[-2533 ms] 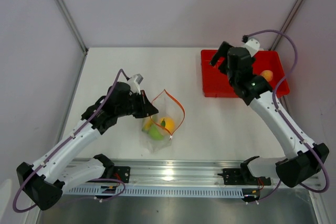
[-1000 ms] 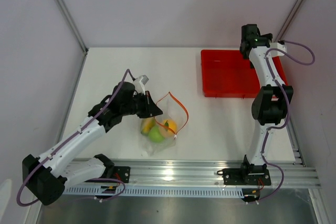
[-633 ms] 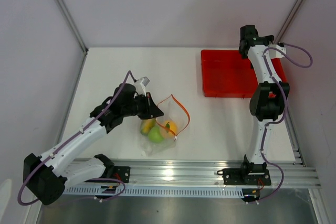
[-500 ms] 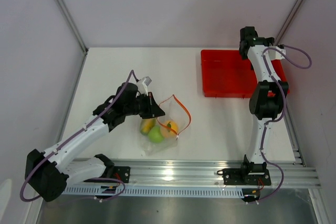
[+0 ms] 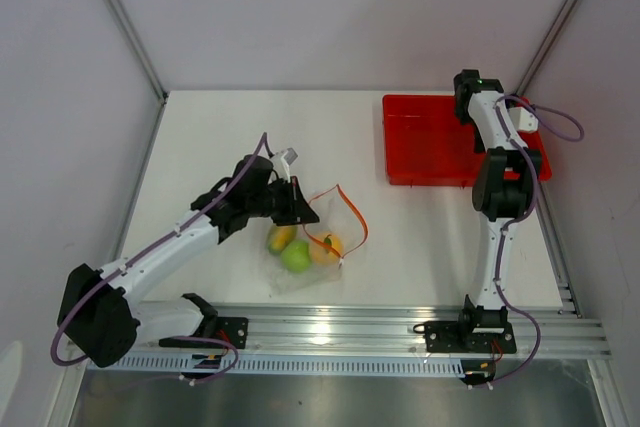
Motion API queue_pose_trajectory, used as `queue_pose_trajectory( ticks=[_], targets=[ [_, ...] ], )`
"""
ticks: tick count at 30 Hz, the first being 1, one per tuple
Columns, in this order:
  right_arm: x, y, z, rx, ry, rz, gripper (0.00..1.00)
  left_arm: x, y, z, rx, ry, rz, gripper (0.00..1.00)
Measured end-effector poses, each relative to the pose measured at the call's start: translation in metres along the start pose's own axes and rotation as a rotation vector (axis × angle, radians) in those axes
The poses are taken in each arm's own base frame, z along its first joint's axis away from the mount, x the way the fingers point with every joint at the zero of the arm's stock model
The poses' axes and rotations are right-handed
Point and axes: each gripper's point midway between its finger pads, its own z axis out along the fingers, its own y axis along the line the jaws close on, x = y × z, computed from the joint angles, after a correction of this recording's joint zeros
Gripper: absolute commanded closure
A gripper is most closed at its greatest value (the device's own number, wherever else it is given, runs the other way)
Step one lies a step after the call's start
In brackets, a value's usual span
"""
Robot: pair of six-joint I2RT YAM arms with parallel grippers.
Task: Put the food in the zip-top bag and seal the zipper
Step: Pick up the fake fruit from the bin.
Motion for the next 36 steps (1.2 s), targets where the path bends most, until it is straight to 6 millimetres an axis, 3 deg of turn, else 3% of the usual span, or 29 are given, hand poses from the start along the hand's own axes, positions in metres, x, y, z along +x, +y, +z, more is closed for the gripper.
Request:
queue_pose_trajectory(
  ticks=[8, 16, 24, 36],
  targets=[
    [-0.007, -0.010, 0.027, 0.057, -0.033, -0.004, 0.01, 0.002, 0.003, 0.010, -0.001, 0.026, -0.019, 1.00],
    [0.005, -0.015, 0.041, 0.068, -0.046, -0.040, 0.01, -0.002, 0.000, 0.013, 0.009, 0.032, -0.020, 0.99],
    [0.010, -0.008, 0.051, 0.052, -0.061, -0.051, 0.03, -0.003, -0.001, 0.015, 0.009, 0.034, -0.027, 0.99],
    [0.014, -0.005, 0.083, 0.052, -0.101, -0.075, 0.04, -0.001, 0.004, 0.026, -0.002, 0.061, -0.047, 0.99]
  ],
)
